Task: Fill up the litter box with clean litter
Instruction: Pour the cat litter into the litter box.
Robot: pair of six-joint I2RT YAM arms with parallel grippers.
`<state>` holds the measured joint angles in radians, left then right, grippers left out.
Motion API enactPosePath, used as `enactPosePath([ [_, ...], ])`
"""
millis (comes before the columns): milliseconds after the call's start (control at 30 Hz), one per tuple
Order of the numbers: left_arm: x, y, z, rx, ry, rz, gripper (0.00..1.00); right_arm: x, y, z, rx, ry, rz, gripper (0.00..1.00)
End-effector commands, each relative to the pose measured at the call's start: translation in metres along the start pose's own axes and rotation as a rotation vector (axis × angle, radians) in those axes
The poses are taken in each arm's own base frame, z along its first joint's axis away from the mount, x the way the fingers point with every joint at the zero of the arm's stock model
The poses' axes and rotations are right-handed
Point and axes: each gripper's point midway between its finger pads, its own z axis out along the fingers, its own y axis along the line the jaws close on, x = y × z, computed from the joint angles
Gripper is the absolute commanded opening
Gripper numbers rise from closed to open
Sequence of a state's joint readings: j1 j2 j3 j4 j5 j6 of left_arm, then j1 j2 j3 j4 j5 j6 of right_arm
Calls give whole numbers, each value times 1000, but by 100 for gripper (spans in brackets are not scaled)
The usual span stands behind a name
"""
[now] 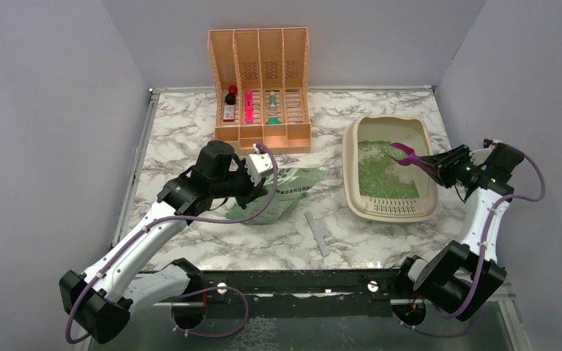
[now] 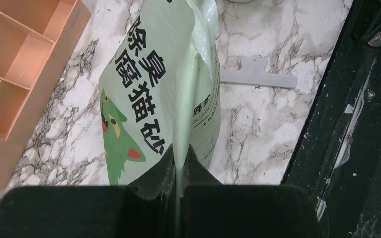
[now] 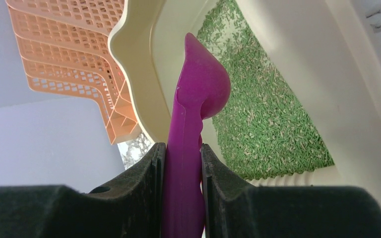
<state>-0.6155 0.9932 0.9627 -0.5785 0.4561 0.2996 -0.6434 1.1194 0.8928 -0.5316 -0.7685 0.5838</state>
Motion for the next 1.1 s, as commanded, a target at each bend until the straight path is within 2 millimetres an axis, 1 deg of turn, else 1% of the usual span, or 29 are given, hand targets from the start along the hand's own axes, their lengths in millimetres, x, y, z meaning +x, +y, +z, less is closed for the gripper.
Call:
enactPosePath([
  [0, -36, -6, -5, 39, -123, 58, 0, -30, 16, 1, -41, -75, -63, 1],
  [200, -39, -5, -4, 36, -122, 55, 0, -40, 10, 8, -17, -94, -74, 1],
  [300, -39, -5, -4, 36, -122, 51, 0, -40, 10, 13, -22, -89, -72, 1],
  [400, -39, -5, -3, 37, -121, 47, 0, -33, 11, 22, -23, -57, -78, 1],
  [500, -39, -4, -3, 37, -122, 44, 0, -19, 16, 31, -36, -13, -82, 1],
  [600, -40, -5, -4, 38, -124, 42, 0, -8, 18, 34, -36, 12, -84, 1],
  [767, -40, -6, -5, 37, -128, 40, 0, 2, 5, 23, 40, -5, -99, 1],
  [867, -39, -7, -6, 38, -130, 41, 0, 9, -7, 15, 109, -28, -82, 1],
  [967, -38, -8, -8, 39, -133, 45, 0, 10, -16, 3, 173, -78, -104, 1],
  [1067, -37, -10, -8, 48, -133, 51, 0, 8, -19, -13, 232, -127, -127, 1],
])
